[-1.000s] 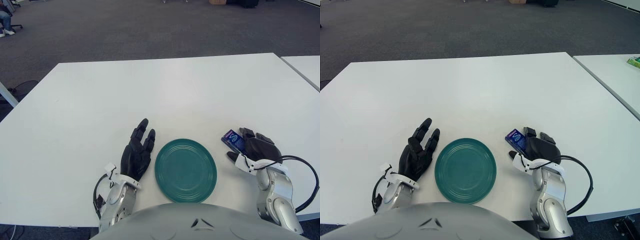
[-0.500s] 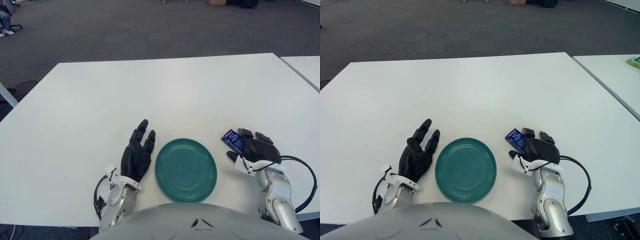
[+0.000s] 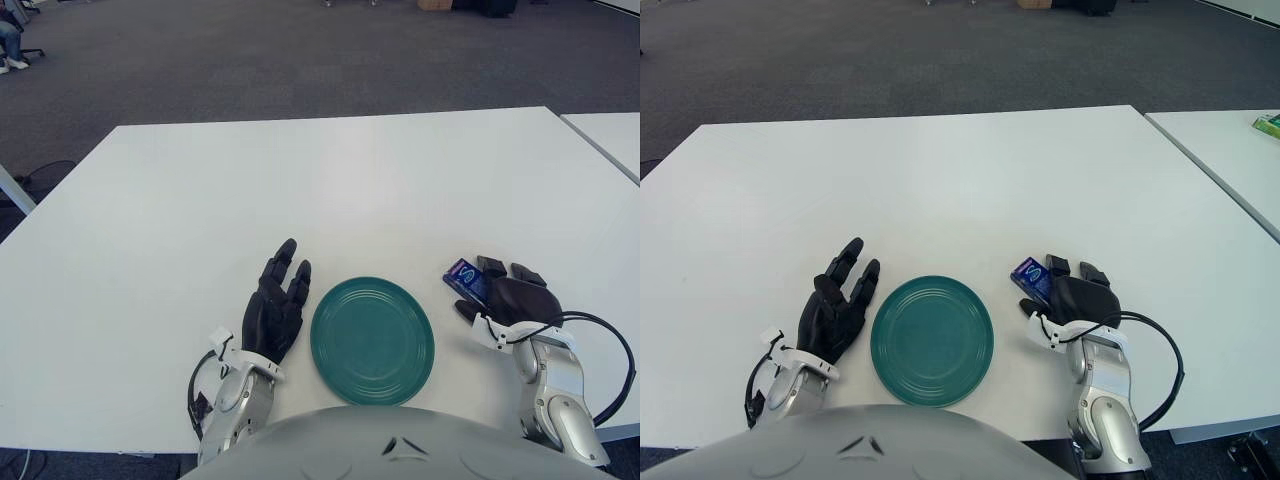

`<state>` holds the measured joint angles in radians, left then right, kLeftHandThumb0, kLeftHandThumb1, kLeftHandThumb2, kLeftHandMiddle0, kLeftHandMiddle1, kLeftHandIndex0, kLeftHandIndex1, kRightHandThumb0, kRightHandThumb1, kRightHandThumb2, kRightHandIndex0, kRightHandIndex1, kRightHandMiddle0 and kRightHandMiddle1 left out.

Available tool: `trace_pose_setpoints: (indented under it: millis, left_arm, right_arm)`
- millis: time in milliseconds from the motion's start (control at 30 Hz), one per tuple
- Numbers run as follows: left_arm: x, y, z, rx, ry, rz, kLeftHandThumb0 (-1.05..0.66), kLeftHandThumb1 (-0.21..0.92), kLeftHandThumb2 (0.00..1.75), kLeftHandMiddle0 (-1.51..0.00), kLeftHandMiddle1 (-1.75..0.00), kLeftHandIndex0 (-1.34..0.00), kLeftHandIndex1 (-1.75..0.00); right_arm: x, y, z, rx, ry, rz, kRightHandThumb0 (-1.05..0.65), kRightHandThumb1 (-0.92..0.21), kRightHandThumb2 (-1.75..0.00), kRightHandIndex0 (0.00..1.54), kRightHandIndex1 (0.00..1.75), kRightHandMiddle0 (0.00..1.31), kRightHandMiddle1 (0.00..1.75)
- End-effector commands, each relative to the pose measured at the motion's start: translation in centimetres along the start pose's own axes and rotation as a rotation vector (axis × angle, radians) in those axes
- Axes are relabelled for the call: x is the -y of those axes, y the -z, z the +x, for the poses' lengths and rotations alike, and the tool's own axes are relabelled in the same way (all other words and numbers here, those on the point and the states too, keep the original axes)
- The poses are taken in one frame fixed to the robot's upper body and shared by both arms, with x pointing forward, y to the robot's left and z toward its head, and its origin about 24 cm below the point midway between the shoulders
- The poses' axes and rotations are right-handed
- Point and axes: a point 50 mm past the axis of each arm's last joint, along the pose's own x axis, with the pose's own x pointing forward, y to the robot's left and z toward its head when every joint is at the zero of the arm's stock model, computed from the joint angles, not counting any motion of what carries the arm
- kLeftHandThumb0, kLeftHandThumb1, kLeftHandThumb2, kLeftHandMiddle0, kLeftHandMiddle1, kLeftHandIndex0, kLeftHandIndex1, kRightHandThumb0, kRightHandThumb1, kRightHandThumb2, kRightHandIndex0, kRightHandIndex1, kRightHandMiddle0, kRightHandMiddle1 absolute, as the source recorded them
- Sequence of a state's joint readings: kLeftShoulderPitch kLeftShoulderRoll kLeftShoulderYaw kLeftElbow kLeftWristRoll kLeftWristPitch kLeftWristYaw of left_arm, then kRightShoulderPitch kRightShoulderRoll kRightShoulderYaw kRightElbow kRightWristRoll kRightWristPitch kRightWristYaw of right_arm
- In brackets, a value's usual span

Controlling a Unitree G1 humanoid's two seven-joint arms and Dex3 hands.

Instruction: Put the gum into the plate.

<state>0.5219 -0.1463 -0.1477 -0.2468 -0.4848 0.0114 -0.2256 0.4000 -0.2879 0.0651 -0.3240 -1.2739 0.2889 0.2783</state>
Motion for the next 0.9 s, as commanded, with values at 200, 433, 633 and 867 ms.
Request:
trace_pose_setpoints:
  millis: [200, 433, 633, 867]
  left_arm:
    - [0.0, 0.2, -0.2, -0.019, -0.054, 0.011, -1.05, 0.92, 0.95, -0.06, 0.00, 0.00, -0.28]
    - [0.1, 0.1, -0.2, -0.019, -0.047, 0.022, -1.05, 0.92, 0.95, -0.06, 0.00, 0.00, -0.27]
    - [0.1, 0.1, -0.2, -0.017, -0.047, 0.025, -1.05, 0.92, 0.96, -0.05, 0.00, 0.00, -0.25]
    - [0.2, 0.0, -0.1, -0.016, -0.041, 0.028, -1.05, 0.92, 0.96, -0.04, 0.00, 0.00, -0.22]
  right_arm:
    - [-5.7, 4.7, -3.3, -0.090, -0.286, -0.151, -0.87, -0.92, -0.61, 0.51, 0.22, 0.00, 0.84]
    - [-5.8, 5.1, -3.2, -0.086, -0.270, -0.188, -0.62, -0.89, -0.64, 0.47, 1.22, 0.16, 1.66]
    - [-5.7, 5.3, -3.2, -0.067, -0.246, -0.213, -0.40, -0.81, -0.68, 0.48, 1.43, 0.26, 1.74]
    - [-5.6, 5.6, -3.1, -0.056, -0.222, -0.213, -0.38, -0.77, -0.72, 0.43, 1.68, 0.29, 1.75]
